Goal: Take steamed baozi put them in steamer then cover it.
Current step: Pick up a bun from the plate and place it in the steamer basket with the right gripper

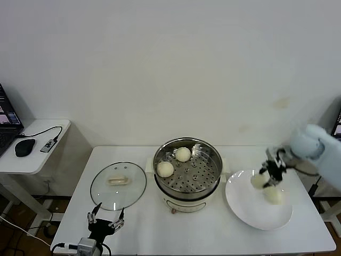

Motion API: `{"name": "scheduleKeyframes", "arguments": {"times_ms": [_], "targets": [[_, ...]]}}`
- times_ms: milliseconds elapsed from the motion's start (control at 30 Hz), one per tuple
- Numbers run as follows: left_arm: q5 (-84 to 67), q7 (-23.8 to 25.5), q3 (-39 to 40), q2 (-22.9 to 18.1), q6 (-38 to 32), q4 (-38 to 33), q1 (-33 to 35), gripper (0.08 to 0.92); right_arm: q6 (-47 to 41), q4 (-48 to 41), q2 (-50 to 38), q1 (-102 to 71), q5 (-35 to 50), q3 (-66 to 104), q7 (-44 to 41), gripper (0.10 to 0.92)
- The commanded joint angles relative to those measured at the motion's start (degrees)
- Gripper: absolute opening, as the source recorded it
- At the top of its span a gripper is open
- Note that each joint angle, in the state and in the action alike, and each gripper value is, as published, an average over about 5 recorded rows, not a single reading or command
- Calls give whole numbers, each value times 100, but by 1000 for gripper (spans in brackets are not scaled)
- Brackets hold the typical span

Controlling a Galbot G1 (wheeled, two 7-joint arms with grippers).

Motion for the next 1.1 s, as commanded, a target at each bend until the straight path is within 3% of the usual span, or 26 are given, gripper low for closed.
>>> {"name": "scheduleKeyframes", "arguments": {"times_ms": [33,267,433,833,1100], "targets": [[7,-24,-16,-1,-7,-16,0,823,2047,-1184,1537,2160,1307,-954,-628,535],[-5,-32,-39,-61,-13,-106,39,823,4064,-1565,2310,2266,1416,-1335,-586,535],[-12,-38,-49,-99,-22,-103,58,823,4872,-1072,2534,1994,248,-1323,-424,540],[-5,-57,-90,-129,-44,-156,93,823,5674,274,2709,1185,-1769,-1230,-339,543],[5,-56,-95,-156,-44,-180,126,823,5819,364,2787,716,-2184,-1088,-301,542]]}}
